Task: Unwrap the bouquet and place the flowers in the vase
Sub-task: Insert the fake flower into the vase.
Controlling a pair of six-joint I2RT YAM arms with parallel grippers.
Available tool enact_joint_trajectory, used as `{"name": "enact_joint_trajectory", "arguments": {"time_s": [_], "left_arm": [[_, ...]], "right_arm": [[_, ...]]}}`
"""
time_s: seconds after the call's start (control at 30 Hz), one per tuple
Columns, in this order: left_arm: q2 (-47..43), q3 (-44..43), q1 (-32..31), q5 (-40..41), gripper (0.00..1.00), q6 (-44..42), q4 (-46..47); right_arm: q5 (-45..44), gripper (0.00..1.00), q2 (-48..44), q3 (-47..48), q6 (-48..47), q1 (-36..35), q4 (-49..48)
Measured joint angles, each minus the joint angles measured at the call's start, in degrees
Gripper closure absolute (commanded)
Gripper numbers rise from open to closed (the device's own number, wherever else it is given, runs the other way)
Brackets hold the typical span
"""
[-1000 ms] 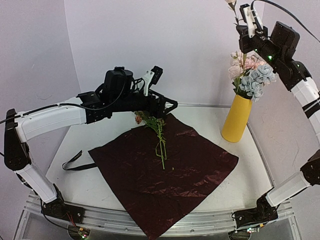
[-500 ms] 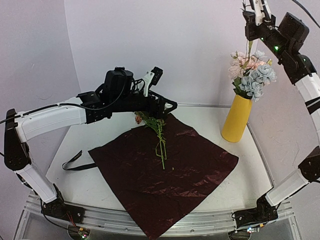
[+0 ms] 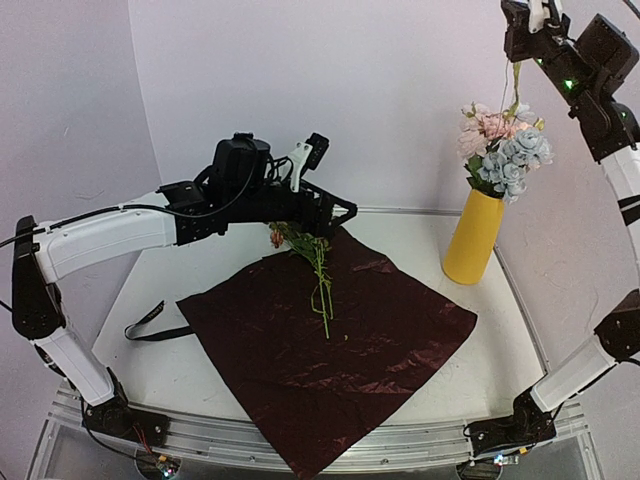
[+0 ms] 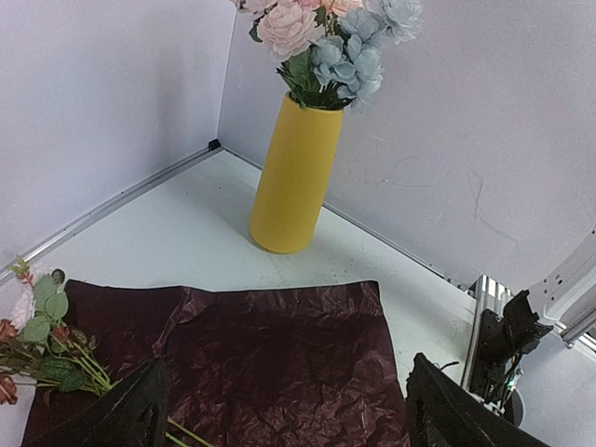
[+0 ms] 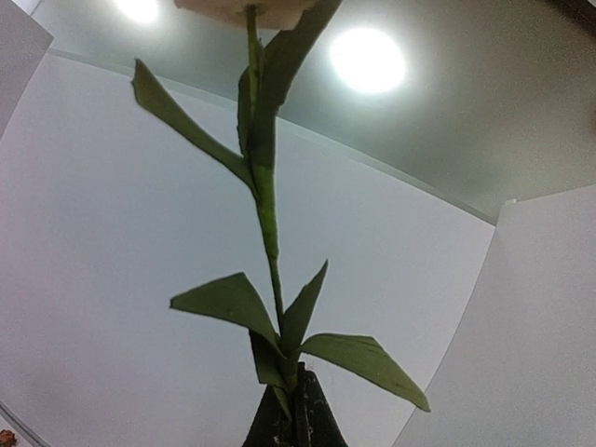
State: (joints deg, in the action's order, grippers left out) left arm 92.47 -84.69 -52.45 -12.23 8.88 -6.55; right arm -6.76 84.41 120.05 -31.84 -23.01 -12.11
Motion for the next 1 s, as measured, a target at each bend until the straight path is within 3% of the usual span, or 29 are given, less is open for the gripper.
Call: {"name": "enact_joint_trajectory", "arguments": {"time_s": [0.5, 1.0], "left_arm": [[0.2, 0.0, 0.1, 0.4, 0.11, -0.1, 0.0], [0.2, -0.1, 1.1, 0.5, 0.11, -0.7, -1.0]], "right_arm": [[2.3, 1.0, 3.5, -2.0, 4.9, 4.7, -1.0], [2.3, 1.0, 3.4, -11.7, 8.6, 7.1, -2.6]]}}
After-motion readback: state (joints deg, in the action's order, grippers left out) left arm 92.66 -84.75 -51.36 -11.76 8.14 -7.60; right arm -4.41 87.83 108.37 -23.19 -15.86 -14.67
